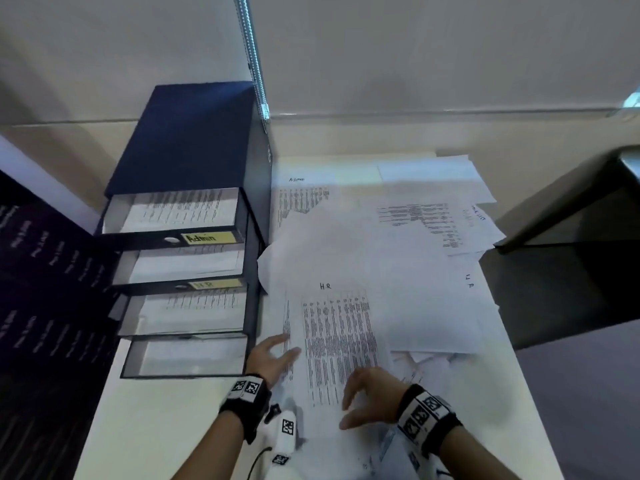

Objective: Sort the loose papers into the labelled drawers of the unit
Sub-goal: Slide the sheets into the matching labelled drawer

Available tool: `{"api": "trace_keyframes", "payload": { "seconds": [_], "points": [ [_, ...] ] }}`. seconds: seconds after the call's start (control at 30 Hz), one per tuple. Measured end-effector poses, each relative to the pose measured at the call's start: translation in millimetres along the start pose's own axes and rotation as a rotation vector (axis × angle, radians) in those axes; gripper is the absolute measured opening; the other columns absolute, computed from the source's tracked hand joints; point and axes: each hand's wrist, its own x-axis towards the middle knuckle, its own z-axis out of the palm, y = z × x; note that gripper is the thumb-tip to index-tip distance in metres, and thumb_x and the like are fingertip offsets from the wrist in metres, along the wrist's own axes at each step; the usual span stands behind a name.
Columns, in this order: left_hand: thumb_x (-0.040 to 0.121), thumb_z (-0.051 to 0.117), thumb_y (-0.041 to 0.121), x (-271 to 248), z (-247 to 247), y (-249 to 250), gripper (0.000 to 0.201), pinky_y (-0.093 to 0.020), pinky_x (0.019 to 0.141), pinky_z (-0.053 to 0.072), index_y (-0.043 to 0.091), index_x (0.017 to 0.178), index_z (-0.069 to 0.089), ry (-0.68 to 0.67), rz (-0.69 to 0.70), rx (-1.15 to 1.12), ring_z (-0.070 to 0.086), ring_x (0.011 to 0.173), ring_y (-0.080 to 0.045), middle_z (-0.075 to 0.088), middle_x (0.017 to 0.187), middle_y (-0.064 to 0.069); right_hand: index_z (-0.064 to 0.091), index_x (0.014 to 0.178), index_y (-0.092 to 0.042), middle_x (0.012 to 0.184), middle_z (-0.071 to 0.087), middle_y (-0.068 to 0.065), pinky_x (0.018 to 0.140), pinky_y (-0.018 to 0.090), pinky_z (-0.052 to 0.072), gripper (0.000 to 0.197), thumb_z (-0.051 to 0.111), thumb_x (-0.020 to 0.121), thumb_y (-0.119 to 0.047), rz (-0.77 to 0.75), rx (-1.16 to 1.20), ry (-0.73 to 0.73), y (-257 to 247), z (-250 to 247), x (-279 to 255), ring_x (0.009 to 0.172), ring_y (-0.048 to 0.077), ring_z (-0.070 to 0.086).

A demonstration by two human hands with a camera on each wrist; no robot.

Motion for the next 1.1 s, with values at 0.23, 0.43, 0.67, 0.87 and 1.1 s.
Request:
{"api": "trace_keyframes", "payload": {
  "seconds": [0.23,0.43,0.67,0.87,1.1],
  "points": [
    [0.08,0.07,-0.009,-10,15,13,0.055,0.001,0.056,0.043,0.031,0.118,0.072,0.095,0.154,-0.104,0.055,0.057,0.013,0.065,0.117,0.012,0.044,0.141,-0.02,0.13,0.047,0.008,0.103,0.036,0.044,0.091,0.077,0.067,-0.061,0.499,0.18,0.656,44,-31,2,0.118,0.022,0.05],
    [0.085,0.061,-0.016,-3,7,20,0.056,-0.029,0.11,0.042,0.031,0.113,0.074,0.258,0.154,-0.34,0.055,0.121,-0.007,0.064,0.117,0.023,0.065,0.113,-0.012,0.088,0.071,0.002,0.08,0.032,0.059,0.046,0.083,0.074,-0.028,0.644,0.385,0.45,56,-19,17,0.08,0.016,0.066],
    [0.091,0.051,-0.015,8,11,33,0.055,-0.003,0.081,0.044,0.029,0.12,0.068,0.226,0.176,-0.419,0.059,0.102,0.016,0.061,0.129,0.009,0.065,0.089,-0.018,0.088,0.068,0.0,0.073,0.021,0.044,0.014,0.07,0.085,-0.031,0.688,0.248,0.476,58,-23,11,0.083,0.016,0.061],
    [0.092,0.048,-0.018,20,-2,50,0.075,-0.007,0.079,0.049,0.027,0.151,0.035,0.074,0.179,-0.301,0.057,0.118,0.003,0.042,0.148,0.011,0.067,0.099,-0.003,0.092,0.069,0.017,0.081,0.031,0.043,0.015,0.067,0.086,-0.011,0.768,0.404,1.031,79,-95,-27,0.094,0.033,0.064],
    [0.093,0.048,-0.015,31,-11,89,0.064,-0.025,0.098,0.041,0.024,0.142,0.037,-0.183,0.084,-0.174,0.05,0.121,-0.016,0.047,0.137,0.004,0.07,0.105,-0.022,0.072,0.069,-0.002,0.072,0.037,0.054,0.029,0.058,0.083,-0.008,0.43,0.538,1.226,83,-163,-46,0.068,0.018,0.061]
  ]
}}
